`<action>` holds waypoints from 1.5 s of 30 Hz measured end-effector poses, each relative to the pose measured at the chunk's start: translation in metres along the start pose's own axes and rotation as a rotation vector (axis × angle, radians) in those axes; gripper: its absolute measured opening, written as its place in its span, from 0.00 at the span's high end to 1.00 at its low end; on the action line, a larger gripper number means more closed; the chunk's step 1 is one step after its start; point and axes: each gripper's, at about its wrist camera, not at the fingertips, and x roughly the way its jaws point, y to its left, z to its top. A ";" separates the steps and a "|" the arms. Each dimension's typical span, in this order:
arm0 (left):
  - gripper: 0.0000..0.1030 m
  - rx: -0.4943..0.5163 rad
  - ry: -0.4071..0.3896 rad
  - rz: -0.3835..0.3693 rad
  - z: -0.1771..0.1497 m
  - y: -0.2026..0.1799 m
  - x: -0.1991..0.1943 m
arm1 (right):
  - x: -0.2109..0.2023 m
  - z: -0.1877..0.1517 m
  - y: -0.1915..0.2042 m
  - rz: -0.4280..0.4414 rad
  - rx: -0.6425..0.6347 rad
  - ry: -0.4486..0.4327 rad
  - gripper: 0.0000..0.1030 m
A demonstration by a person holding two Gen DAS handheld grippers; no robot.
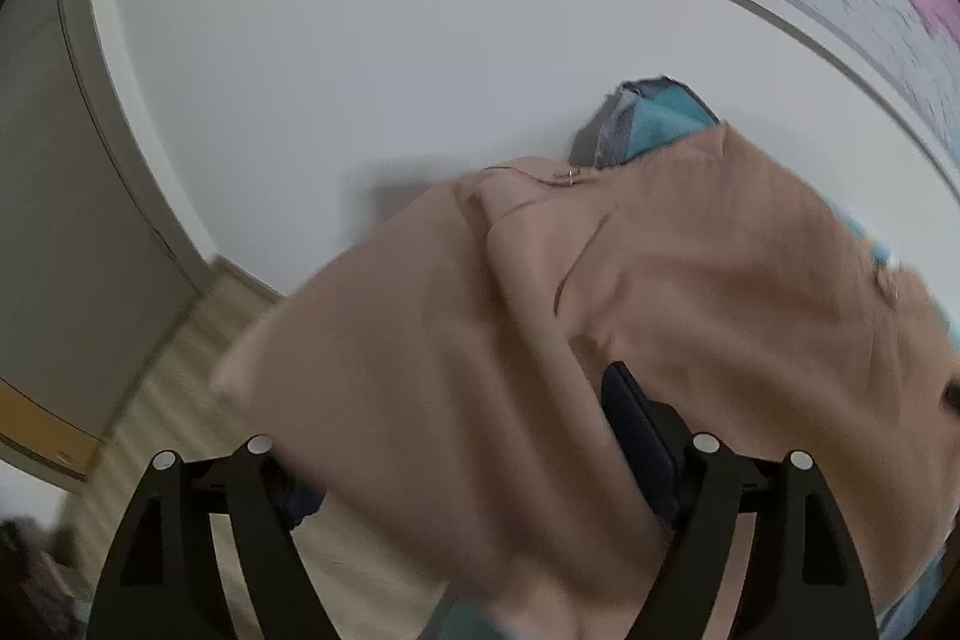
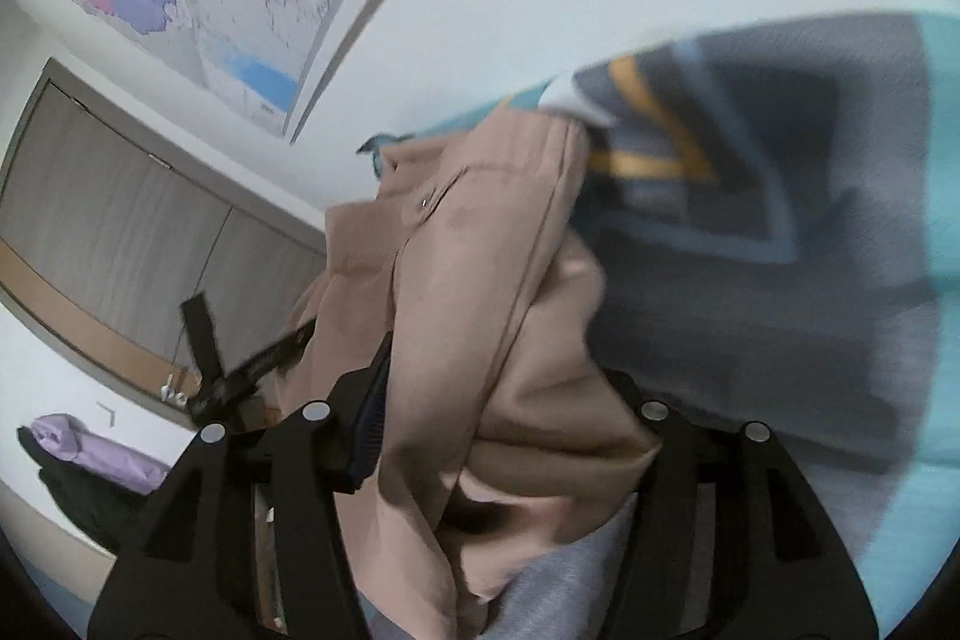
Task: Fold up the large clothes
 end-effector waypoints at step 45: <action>0.11 0.176 -0.042 -0.095 -0.082 -0.141 -0.057 | 0.004 -0.119 0.091 -0.266 -0.557 0.084 0.53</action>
